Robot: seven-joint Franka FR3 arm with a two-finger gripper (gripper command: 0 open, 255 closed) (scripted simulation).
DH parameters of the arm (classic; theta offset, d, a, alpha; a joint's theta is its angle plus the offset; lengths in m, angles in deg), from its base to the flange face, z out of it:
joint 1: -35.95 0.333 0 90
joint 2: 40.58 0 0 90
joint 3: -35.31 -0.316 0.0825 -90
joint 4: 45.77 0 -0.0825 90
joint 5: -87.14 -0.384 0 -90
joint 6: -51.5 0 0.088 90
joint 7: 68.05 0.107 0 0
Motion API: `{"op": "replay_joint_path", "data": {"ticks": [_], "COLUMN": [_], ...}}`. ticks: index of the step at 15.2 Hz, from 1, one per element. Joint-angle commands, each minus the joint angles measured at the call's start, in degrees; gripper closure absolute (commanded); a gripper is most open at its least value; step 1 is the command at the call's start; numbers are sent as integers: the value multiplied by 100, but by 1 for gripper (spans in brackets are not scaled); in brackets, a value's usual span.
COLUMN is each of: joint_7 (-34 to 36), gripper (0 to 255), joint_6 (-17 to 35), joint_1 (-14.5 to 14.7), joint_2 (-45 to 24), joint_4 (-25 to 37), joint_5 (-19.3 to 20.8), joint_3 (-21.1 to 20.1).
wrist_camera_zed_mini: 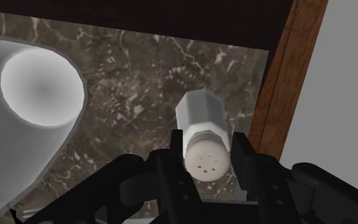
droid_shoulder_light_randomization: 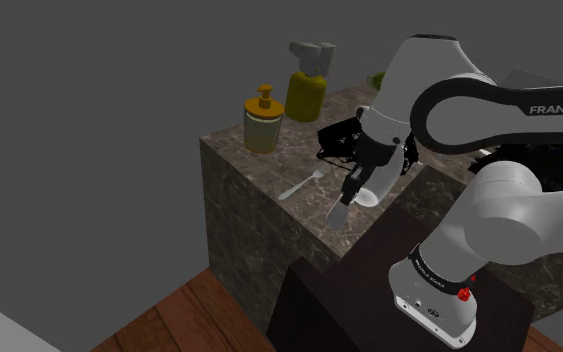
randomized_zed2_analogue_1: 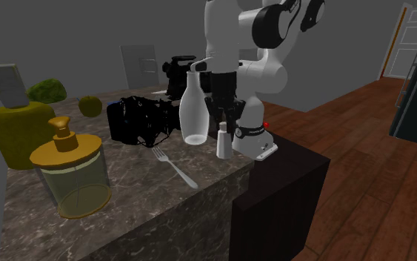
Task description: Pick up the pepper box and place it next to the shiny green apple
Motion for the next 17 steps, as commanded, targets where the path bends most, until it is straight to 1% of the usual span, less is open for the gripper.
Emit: {"op": "replay_joint_path", "data": {"ticks": [1, 9, 17], "joint_7": [17, 79, 135], "gripper": [255, 255, 255], "joint_6": [-194, -896, -1510], "joint_1": [-24, -110, -175], "joint_2": [73, 231, 244], "joint_4": [120, 670, 1275], "joint_5": [47, 214, 347], "joint_3": [33, 161, 273]}}
